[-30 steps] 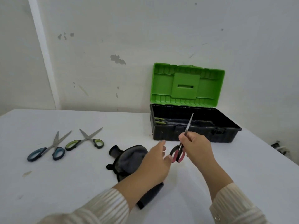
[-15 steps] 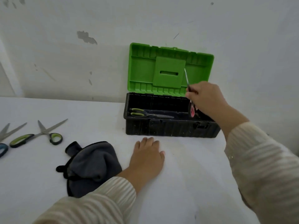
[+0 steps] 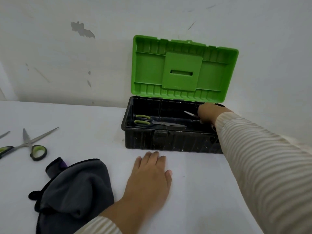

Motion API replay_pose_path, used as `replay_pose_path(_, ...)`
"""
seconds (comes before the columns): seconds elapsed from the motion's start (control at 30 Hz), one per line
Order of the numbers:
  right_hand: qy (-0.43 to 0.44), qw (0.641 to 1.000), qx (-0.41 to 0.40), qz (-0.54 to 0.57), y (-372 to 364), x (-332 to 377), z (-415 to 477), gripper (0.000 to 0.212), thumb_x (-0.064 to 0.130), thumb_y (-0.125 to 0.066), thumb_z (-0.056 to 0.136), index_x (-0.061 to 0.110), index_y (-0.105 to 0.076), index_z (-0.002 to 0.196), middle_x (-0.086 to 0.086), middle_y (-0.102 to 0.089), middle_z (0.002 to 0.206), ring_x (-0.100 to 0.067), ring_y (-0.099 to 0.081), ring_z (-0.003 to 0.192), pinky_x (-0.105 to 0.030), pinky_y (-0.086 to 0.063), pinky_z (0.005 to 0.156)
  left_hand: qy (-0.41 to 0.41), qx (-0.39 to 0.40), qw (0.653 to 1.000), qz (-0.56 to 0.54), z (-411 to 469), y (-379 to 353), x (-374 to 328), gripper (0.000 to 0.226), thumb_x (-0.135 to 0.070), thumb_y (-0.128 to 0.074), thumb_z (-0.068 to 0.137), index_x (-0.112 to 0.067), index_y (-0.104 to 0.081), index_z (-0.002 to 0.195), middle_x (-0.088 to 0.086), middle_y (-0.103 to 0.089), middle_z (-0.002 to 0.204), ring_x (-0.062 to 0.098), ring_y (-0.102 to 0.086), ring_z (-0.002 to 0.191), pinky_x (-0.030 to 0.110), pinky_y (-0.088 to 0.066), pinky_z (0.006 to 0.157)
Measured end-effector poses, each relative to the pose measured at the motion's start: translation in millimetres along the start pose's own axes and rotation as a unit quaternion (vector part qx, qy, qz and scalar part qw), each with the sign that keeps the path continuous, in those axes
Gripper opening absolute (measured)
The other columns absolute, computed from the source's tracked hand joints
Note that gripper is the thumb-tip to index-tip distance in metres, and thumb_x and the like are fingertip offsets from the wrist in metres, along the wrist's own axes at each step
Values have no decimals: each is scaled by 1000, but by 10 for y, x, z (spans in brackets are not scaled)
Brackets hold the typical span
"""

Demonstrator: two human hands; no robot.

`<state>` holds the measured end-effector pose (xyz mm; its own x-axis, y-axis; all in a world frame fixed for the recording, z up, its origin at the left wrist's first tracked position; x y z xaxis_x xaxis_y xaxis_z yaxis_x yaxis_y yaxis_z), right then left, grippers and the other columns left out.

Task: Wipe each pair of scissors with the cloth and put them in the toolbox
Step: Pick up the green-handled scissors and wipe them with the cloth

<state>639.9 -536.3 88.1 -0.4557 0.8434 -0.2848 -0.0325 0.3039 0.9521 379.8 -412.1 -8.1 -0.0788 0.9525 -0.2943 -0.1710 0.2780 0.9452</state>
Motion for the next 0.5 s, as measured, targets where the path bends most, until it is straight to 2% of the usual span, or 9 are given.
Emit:
replay_pose_path(0.1,-25,998,59,24,-80,15,23,8,5,-59,78,7,-64,84,-7,-61,77,-24,-57,61,-33,-49,61,1,-1,1000,0,11,-11,-4,52,-41,-23,98,-22,-24,147,-3,-22,157,15,-12,146,38,-8,121)
replay_pose_path(0.2,-9,997,78,24,-93,-9,19,16,5,-53,77,9,-66,87,-9,-67,93,-25,-60,76,-34,-52,74,2,0,1000,-3,11,7,-1,52,-40,-24,99,-21,-25,147,-2,-22,157,16,-12,146,37,-6,121)
replay_pose_path(0.27,3,999,28,42,-8,37,-105,19,3,-50,79,7,-67,88,-11,-68,100,-27,-61,84,-35,-52,84,3,-1,1000,-6,11,23,-12,52,-39,-25,99,-20,-26,147,-1,-23,157,17,-13,146,37,-6,121)
replay_pose_path(0.33,20,992,-58,110,150,190,-304,27,3,-50,84,7,-67,104,-11,-65,116,-27,-59,103,-31,-46,92,7,2,1000,-18,10,42,-25,51,-37,-27,99,-18,-28,146,0,-25,156,18,-16,145,37,-5,120)
replay_pose_path(0.4,5,959,-127,254,324,414,-579,27,8,-53,87,10,-66,111,-9,-63,121,-27,-58,107,-28,-43,90,9,12,999,-46,16,75,-30,51,-34,-33,98,-16,-31,145,2,-27,155,19,-19,144,36,-8,120)
replay_pose_path(0.47,-9,886,-175,429,451,689,-854,23,7,-55,85,13,-68,103,-11,-69,107,-31,-64,94,-33,-50,85,36,17,989,-139,24,157,7,48,-26,-42,96,-14,-38,142,2,-34,151,20,-30,139,28,-21,115)
replay_pose_path(0.5,-9,840,-188,510,483,843,-985,22,4,-55,83,12,-69,98,-10,-70,97,-32,-66,87,-37,-54,83,74,16,974,-212,27,233,47,44,-19,-47,94,-14,-43,138,3,-40,146,20,-38,133,20,-31,103)
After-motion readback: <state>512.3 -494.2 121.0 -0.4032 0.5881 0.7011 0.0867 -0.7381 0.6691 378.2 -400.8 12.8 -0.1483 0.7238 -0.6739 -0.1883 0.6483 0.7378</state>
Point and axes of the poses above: each hand's wrist, its own z-axis towards the middle knuckle, its own y-axis out of the back of the hand, x = y × z, the point moved 1 cm from there along z, towards the middle knuckle
